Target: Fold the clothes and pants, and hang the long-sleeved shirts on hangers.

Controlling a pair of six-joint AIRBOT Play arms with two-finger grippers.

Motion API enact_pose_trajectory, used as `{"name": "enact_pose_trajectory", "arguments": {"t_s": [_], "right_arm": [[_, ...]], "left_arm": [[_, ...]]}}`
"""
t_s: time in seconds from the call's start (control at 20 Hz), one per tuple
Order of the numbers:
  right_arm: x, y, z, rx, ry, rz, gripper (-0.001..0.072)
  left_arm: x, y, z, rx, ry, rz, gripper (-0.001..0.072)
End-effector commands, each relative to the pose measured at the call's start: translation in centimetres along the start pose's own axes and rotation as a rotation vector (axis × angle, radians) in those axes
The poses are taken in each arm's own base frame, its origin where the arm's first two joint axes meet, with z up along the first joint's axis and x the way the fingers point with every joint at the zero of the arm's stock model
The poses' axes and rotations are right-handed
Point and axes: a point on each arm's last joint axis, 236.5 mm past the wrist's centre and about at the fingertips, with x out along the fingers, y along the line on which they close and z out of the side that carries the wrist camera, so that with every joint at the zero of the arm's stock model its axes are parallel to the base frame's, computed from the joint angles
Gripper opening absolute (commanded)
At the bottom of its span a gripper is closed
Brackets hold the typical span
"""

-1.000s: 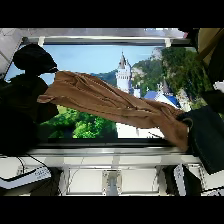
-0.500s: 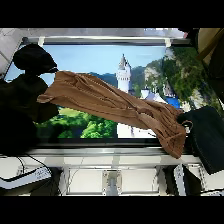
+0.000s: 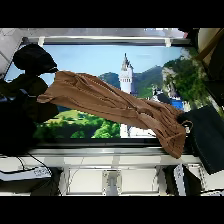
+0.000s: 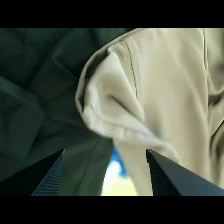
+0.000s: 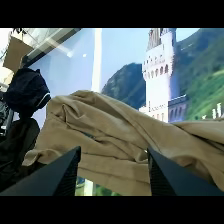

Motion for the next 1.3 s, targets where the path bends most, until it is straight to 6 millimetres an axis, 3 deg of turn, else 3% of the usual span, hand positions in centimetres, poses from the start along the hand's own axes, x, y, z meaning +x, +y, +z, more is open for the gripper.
{"name": "enact_pose_trajectory", "arguments": {"t_s": [0.0, 0.35, 0.4, 0.55, 0.65, 0.7, 0.8, 0.9, 1.05, 1.15, 1.25], "right_arm": [[0.0, 0.2, -0.7, 0.009, 0.027, 0.008, 0.0455], [0.0, 0.3, -0.7, 0.009, 0.028, 0.009, 0.0455], [0.0, 0.2, -0.6, 0.009, 0.026, 0.008, 0.0455], [0.0, 0.2, -0.5, 0.009, 0.022, 0.007, 0.0455], [0.0, 0.2, -0.5, 0.009, 0.022, 0.007, 0.0455], [0.0, 0.2, -0.5, 0.009, 0.022, 0.006, 0.0455], [0.0, -0.1, -0.3, 0.008, 0.012, -0.004, 0.0455], [-0.1, -1.0, 0.4, 0.006, -0.015, -0.042, 0.0454], [-0.3, -3.7, 0.1, -0.007, -0.005, -0.158, 0.0455], [-1.1, -6.9, -0.8, -0.022, 0.037, -0.298, 0.0455], [-2.3, -10.0, -1.5, -0.039, 0.076, -0.435, 0.0454]], "left_arm": [[3.1, -0.2, 0.3, -0.151, 0.018, -0.094, 0.0593], [6.0, -0.4, 1.2, -0.161, -0.038, -0.096, 0.0568], [6.5, -0.7, 1.0, -0.149, -0.035, -0.094, 0.05], [8.0, -1.4, -0.5, -0.106, 0.004, -0.09, 0.0444], [8.2, -1.3, -0.6, -0.083, 0.005, -0.088, 0.0063], [7.9, -1.4, -0.4, -0.049, -0.002, -0.091, 0.0011], [6.0, -2.1, 0.3, -0.005, -0.022, -0.111, 0.0011], [2.5, -2.8, 0.6, 0.076, -0.031, -0.125, 0.0011], [-4.1, 0.5, -0.2, 0.206, -0.003, 0.026, 0.001], [-8.1, 3.3, -2.2, 0.223, 0.068, 0.113, 0.001], [-10.5, 4.8, -3.3, 0.191, 0.101, 0.135, 0.001]]}}
